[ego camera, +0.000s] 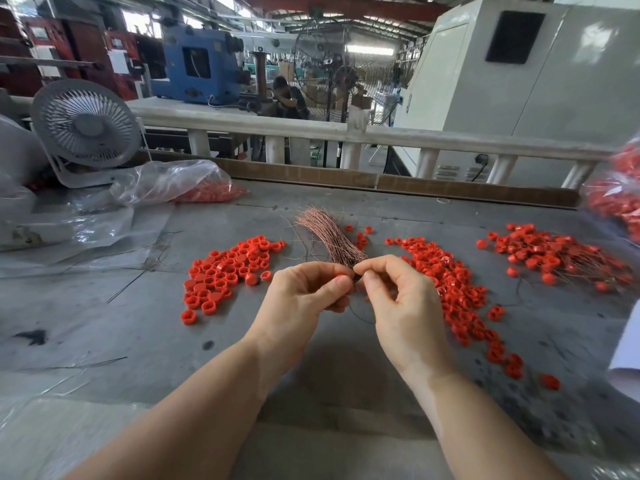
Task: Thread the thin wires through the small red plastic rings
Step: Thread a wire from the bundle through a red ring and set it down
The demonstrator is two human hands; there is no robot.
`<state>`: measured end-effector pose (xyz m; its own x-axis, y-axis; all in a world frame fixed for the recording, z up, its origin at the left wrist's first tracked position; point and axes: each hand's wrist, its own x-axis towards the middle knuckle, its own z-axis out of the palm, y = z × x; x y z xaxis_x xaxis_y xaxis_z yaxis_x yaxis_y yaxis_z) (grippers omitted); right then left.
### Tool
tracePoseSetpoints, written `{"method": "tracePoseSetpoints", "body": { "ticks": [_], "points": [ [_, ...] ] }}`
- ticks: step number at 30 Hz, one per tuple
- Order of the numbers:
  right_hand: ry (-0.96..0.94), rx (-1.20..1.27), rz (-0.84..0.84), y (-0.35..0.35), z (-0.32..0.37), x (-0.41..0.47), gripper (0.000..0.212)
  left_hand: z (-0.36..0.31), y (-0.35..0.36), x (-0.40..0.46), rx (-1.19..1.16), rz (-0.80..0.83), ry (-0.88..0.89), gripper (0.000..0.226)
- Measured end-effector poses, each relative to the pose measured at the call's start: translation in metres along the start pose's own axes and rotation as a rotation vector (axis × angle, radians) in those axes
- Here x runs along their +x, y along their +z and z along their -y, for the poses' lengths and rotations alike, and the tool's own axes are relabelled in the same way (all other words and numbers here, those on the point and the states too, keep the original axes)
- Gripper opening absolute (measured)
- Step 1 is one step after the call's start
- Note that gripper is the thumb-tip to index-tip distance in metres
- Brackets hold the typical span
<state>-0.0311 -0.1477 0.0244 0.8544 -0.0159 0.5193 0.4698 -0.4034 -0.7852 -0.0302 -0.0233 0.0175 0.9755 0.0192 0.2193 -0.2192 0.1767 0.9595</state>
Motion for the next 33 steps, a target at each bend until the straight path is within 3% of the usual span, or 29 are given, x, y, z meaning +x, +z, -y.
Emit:
{"method": "tracePoseSetpoints", "body": {
  "ticks": [11,14,18,25,33],
  "points": [
    [0.027,0.038,0.008,-0.0012,0.0024,0.0003,0.021,-0.0059,0.0008,-0.0037,0.084,0.03,0.062,0.022],
    [0.022,0.065,0.003,-0.0006,0.0008,0.0011,0.022,-0.0051,0.0018,-0.0047,-0.055,0.063,-0.002,0.012],
    [0.041,0.153,-0.024,-0.0009,-0.0019,0.0034,0.025,-0.0037,0.0017,-0.0038,-0.284,0.172,-0.111,0.021],
    [0.0,0.194,-0.051,-0.0026,-0.0042,0.0041,0.029,-0.0069,0.001,-0.0029,-0.411,0.208,-0.152,0.024],
    [-0.015,0.212,-0.065,-0.0044,-0.0006,0.0045,0.018,-0.0085,0.0018,-0.003,-0.441,0.206,-0.163,0.024]
  ]
}}
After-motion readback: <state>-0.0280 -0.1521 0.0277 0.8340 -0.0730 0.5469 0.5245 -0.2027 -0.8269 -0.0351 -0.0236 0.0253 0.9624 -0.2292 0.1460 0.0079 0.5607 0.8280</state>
